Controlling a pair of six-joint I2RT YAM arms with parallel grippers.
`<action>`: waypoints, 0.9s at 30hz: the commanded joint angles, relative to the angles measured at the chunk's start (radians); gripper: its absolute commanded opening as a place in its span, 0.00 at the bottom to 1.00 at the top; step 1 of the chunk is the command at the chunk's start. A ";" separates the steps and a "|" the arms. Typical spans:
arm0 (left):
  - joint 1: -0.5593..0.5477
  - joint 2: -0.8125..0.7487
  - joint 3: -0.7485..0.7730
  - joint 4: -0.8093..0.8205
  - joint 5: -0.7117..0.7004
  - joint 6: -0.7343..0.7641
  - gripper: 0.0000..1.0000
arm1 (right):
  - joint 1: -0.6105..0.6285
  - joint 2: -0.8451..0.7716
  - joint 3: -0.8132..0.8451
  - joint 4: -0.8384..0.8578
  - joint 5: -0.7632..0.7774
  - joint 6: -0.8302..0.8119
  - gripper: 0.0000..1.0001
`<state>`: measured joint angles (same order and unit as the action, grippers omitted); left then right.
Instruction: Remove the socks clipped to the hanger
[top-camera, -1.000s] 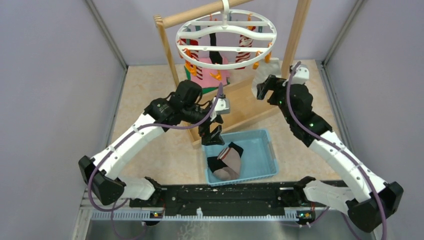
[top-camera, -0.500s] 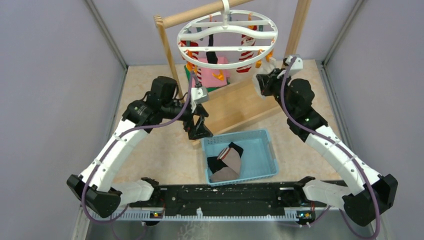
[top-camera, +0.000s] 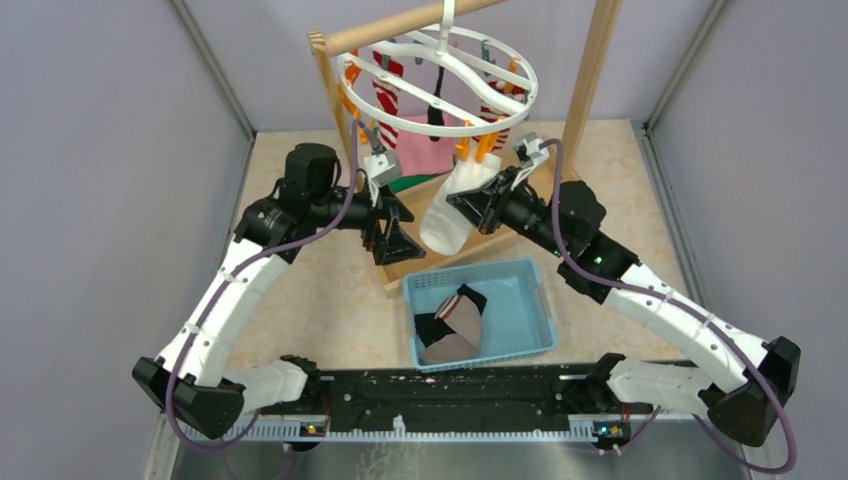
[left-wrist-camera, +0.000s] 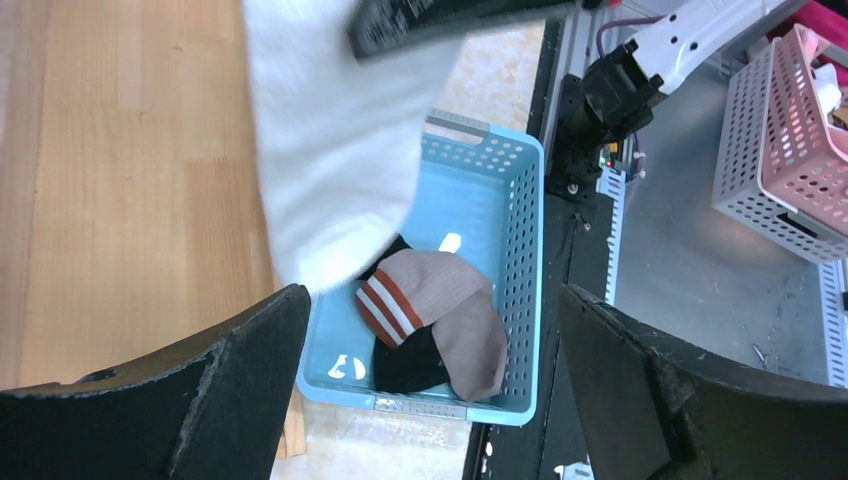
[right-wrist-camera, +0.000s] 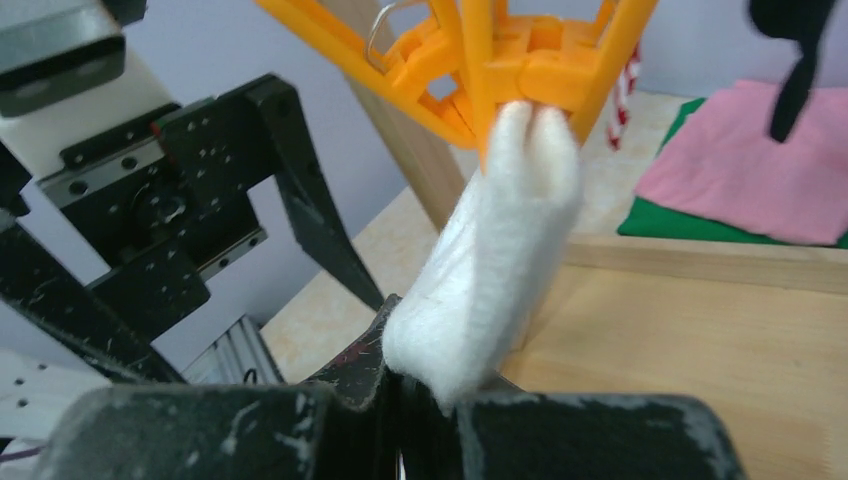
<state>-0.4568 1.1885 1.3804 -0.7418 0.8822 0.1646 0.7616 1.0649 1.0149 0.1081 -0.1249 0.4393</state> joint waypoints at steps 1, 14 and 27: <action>0.015 -0.046 0.029 0.067 0.020 -0.045 0.99 | 0.071 0.026 0.027 0.072 -0.069 0.054 0.00; 0.024 -0.071 -0.022 0.078 0.028 -0.024 0.99 | 0.123 0.092 0.000 0.266 -0.166 0.223 0.00; 0.032 -0.099 -0.018 0.088 -0.047 0.049 0.99 | 0.123 0.108 0.034 0.248 -0.225 0.258 0.00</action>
<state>-0.4339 1.1339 1.3651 -0.6884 0.8478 0.1925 0.8742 1.1767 1.0134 0.3332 -0.3229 0.6880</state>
